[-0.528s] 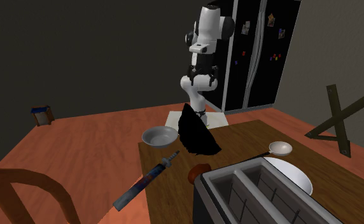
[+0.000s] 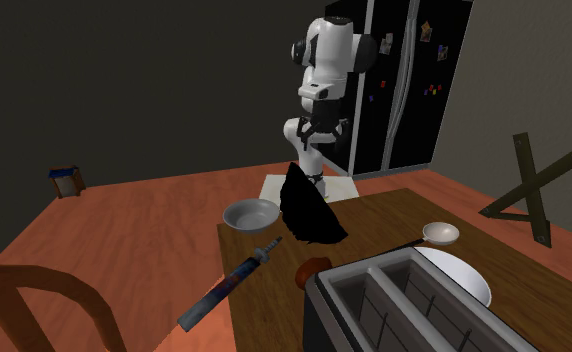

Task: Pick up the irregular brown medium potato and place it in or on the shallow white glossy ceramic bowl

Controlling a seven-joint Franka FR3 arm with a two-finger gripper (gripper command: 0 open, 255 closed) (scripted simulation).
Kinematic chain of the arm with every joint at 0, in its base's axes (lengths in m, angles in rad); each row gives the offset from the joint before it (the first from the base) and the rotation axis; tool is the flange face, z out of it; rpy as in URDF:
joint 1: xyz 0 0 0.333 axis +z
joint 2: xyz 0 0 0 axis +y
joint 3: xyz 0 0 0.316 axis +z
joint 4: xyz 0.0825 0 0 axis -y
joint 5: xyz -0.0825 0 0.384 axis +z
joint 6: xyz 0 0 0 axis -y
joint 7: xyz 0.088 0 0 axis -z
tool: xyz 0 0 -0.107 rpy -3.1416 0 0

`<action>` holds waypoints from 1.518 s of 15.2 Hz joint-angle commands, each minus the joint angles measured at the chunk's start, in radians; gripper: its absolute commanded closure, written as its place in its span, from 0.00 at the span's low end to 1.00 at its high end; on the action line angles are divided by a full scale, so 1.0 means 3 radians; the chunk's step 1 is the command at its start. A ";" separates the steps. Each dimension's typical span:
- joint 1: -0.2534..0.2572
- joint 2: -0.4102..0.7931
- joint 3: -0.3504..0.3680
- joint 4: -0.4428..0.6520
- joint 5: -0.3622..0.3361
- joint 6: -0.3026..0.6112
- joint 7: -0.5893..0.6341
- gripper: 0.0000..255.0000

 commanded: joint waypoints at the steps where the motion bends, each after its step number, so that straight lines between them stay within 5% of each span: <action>1: -0.0026 0.0274 0.0044 0.0162 0.0024 0.0095 0.0147 0.00; 12: -0.0141 0.1804 0.0114 0.1263 -0.0011 0.0427 0.0815 0.00; 23: -0.0160 0.3367 -0.0002 0.2944 -0.0034 0.0232 0.1324 0.00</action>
